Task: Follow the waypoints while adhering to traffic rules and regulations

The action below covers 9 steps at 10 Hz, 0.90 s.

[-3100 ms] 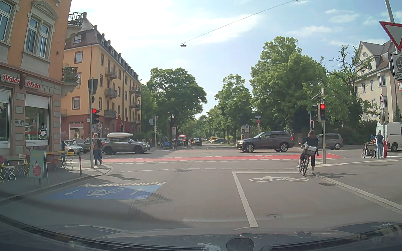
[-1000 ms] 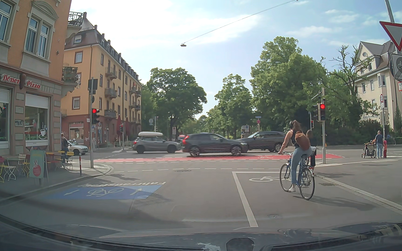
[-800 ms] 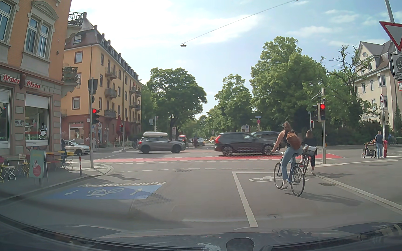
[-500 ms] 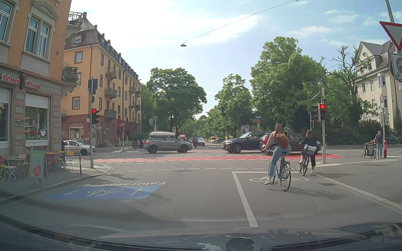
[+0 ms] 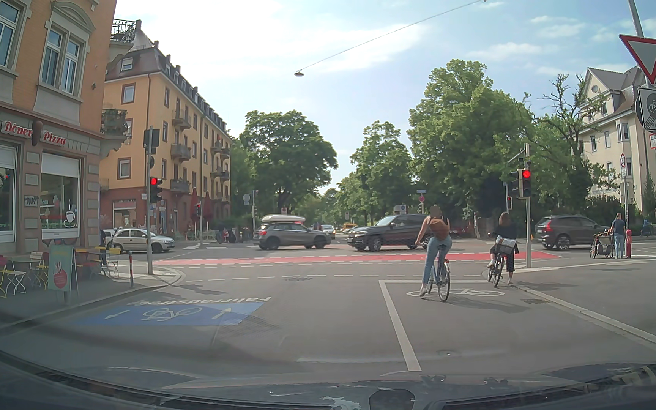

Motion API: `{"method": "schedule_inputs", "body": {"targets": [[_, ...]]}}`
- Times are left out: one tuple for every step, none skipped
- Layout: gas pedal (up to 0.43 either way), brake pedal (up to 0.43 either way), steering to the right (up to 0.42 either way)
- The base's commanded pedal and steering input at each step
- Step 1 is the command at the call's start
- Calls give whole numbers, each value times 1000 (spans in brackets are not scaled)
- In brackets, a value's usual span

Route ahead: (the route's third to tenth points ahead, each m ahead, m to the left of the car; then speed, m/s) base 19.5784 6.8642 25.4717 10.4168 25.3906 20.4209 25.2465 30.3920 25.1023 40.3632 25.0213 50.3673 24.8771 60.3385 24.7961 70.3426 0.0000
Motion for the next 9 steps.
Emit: {"method": "schedule_inputs", "body": {"targets": [[0, 287, -14], [0, 287, -14], [0, 287, -14], [0, 287, -14], [0, 287, -14], [0, 287, -14], [0, 287, -14], [0, 287, -14], [0, 287, -14]]}}
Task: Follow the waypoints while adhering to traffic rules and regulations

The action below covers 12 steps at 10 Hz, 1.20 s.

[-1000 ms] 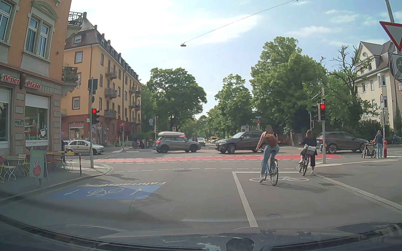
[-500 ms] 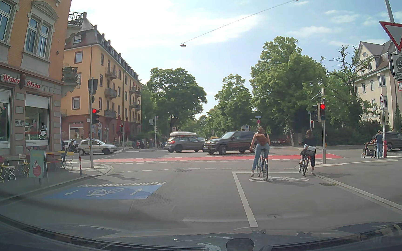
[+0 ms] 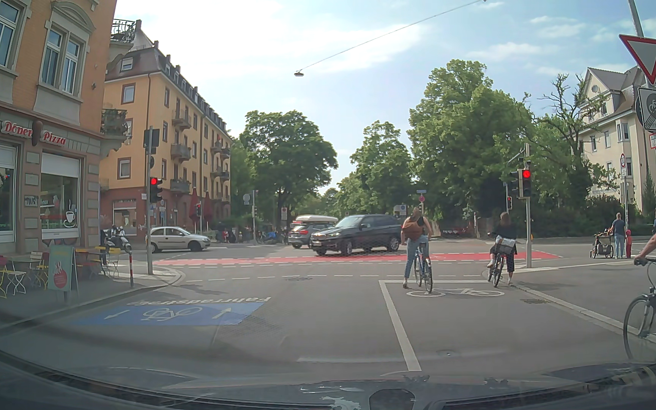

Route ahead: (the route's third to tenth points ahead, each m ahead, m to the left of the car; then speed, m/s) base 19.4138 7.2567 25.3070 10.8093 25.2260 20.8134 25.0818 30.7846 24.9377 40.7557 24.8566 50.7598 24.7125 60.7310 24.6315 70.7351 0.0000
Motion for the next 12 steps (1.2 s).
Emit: {"method": "schedule_inputs", "body": {"targets": [[0, 287, -14], [0, 287, -14], [0, 287, -14], [0, 287, -14], [0, 287, -14], [0, 287, -14], [0, 287, -14], [0, 287, -14], [0, 287, -14], [0, 287, -14], [0, 287, -14], [0, 287, -14]]}}
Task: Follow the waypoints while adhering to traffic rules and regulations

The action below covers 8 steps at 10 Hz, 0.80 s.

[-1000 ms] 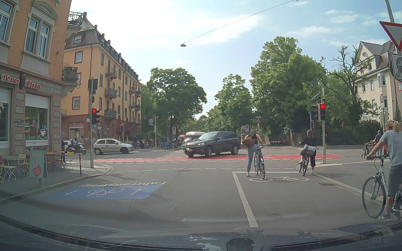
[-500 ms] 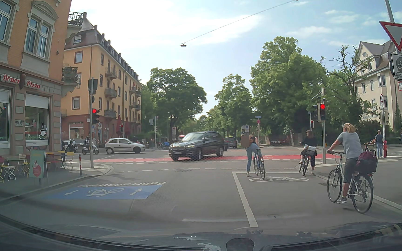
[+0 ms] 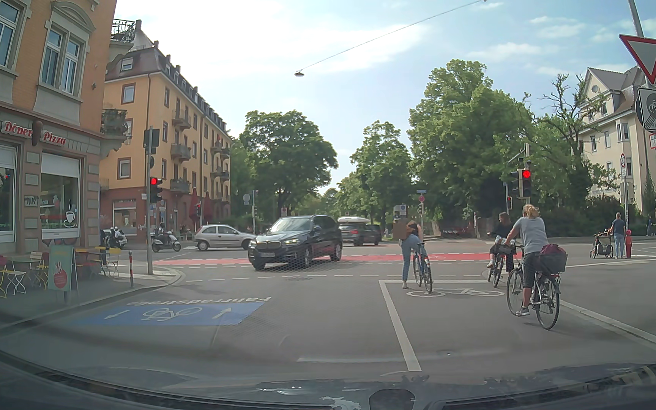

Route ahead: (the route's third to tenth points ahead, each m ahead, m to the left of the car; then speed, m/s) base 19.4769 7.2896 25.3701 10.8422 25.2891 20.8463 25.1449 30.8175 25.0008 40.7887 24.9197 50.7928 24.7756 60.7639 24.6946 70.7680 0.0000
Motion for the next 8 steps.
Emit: {"method": "schedule_inputs", "body": {"targets": [[0, 287, -14], [0, 287, -14], [0, 287, -14], [0, 287, -14], [0, 287, -14], [0, 287, -14], [0, 287, -14], [0, 287, -14]]}}
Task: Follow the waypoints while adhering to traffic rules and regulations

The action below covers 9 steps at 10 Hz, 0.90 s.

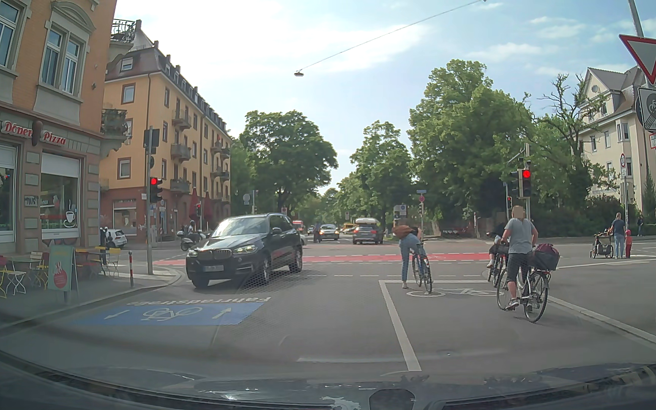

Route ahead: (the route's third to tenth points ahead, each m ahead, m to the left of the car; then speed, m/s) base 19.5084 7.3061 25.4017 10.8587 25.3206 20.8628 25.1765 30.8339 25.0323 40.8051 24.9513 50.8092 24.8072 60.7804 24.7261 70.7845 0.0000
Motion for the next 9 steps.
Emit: {"method": "schedule_inputs", "body": {"targets": [[0, 287, -14], [0, 287, -14], [0, 287, -14], [0, 287, -14], [0, 287, -14], [0, 287, -14], [0, 287, -14], [0, 287, -14], [0, 287, -14]]}}
